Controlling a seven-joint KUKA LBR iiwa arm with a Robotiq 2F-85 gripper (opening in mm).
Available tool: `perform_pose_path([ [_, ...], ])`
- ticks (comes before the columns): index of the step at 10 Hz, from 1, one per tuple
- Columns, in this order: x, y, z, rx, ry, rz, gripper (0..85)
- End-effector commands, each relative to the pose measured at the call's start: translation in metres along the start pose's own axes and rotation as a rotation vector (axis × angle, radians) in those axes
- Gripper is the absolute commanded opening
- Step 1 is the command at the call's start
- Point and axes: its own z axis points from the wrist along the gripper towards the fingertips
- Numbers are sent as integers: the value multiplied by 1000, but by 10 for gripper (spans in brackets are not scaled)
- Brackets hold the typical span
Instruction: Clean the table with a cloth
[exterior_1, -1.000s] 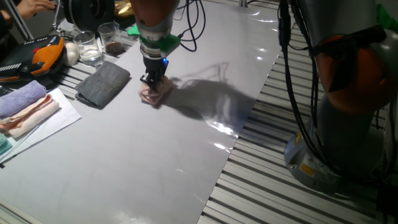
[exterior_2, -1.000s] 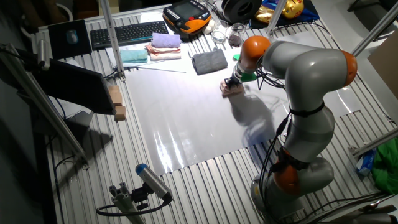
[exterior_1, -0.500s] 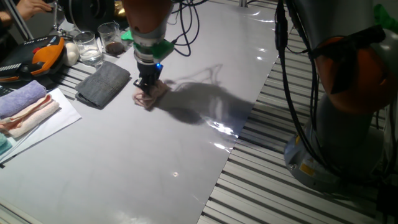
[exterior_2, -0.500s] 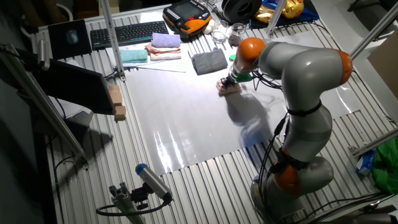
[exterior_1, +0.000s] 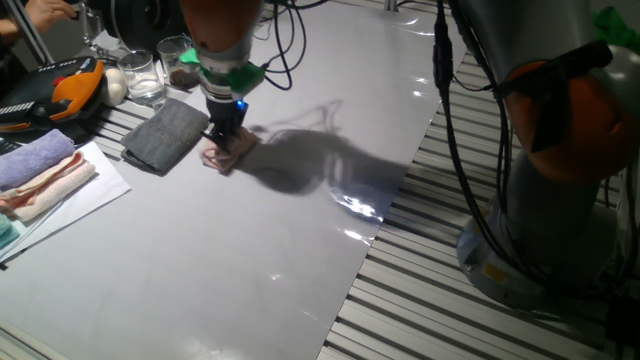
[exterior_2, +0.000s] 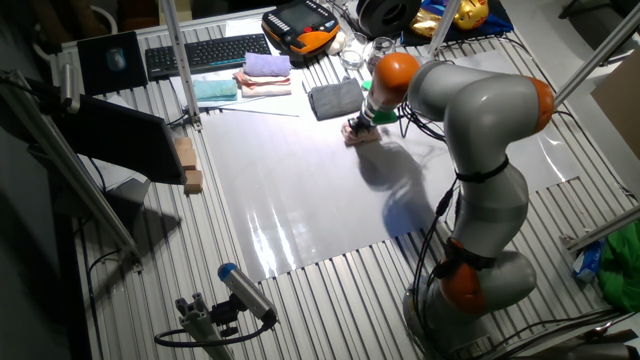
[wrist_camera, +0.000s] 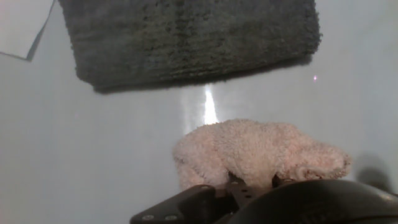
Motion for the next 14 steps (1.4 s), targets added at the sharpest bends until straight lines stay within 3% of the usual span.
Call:
perform_pose_path([
  [1,-3,-1,3,5,-3,-6,0],
  [3,-11,-4,9,9,-12,-15,0],
  [7,-13,16,2,2,7,6,0],
  [13,1,58,1,-6,18,55,0],
  [14,1,58,-1,-10,23,48,0],
])
